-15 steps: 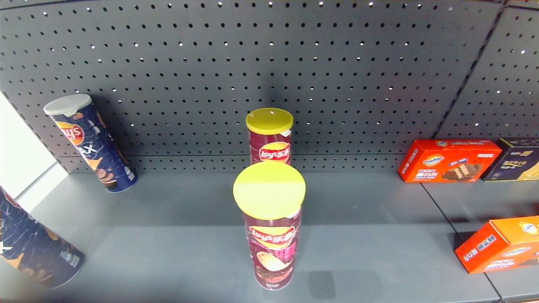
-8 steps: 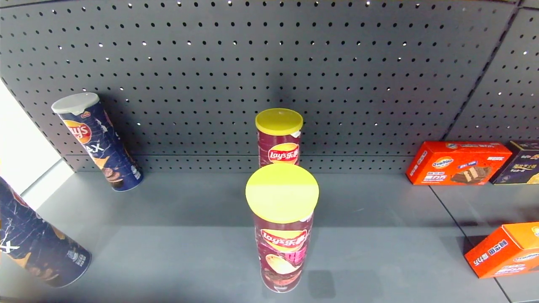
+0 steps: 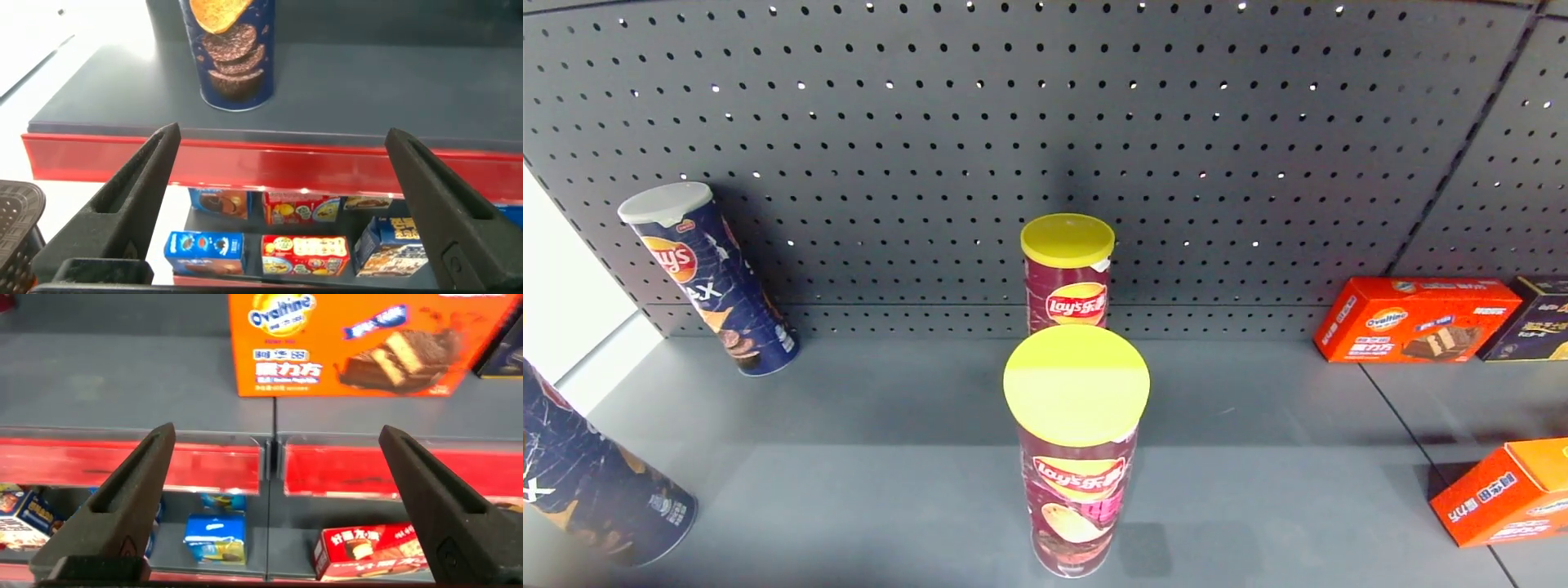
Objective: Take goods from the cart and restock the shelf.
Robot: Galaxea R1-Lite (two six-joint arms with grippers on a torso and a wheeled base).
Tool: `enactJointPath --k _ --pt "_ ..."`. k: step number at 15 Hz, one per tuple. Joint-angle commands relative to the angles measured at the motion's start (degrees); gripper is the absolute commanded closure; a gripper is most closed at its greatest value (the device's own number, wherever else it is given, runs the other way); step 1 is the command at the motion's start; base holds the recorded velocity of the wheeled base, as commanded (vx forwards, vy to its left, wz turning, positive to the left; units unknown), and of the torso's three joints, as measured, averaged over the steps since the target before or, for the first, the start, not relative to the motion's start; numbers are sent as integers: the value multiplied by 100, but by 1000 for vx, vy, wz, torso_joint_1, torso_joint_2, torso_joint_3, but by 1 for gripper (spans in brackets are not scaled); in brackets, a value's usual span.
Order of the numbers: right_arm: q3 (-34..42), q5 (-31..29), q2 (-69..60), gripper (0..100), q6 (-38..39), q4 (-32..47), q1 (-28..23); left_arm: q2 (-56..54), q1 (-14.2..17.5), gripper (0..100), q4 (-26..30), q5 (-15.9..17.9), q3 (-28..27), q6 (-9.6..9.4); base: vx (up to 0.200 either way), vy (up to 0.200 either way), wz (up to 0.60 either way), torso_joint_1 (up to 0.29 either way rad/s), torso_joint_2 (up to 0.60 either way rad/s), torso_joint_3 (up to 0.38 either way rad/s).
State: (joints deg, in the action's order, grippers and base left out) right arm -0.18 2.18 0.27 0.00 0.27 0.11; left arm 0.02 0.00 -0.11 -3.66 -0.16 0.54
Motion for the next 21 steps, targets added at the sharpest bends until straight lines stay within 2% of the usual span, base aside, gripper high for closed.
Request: enactJointPath --k 1,4,14,15,17,21 --pt "1 2 8 0 0 0 7 -2 9 0 -7 -3 -2 8 0 0 0 0 0 0" --pt "1 2 8 0 0 0 7 -2 9 0 -7 -3 -2 -1 0 200 0 1 6 1" --pt "1 2 8 0 0 0 7 -2 9 0 -7 -3 7 -36 0 0 0 0 0 0" --pt "1 2 8 0 0 0 7 -2 9 0 -7 14 7 -54 0 -200 0 2 2 2" --pt "1 2 8 0 0 0 7 -2 9 0 -7 -3 -2 8 0 -100 0 1 1 1" --pt "1 2 8 0 0 0 7 -2 9 0 -7 -3 -2 8 0 0 0 0 0 0"
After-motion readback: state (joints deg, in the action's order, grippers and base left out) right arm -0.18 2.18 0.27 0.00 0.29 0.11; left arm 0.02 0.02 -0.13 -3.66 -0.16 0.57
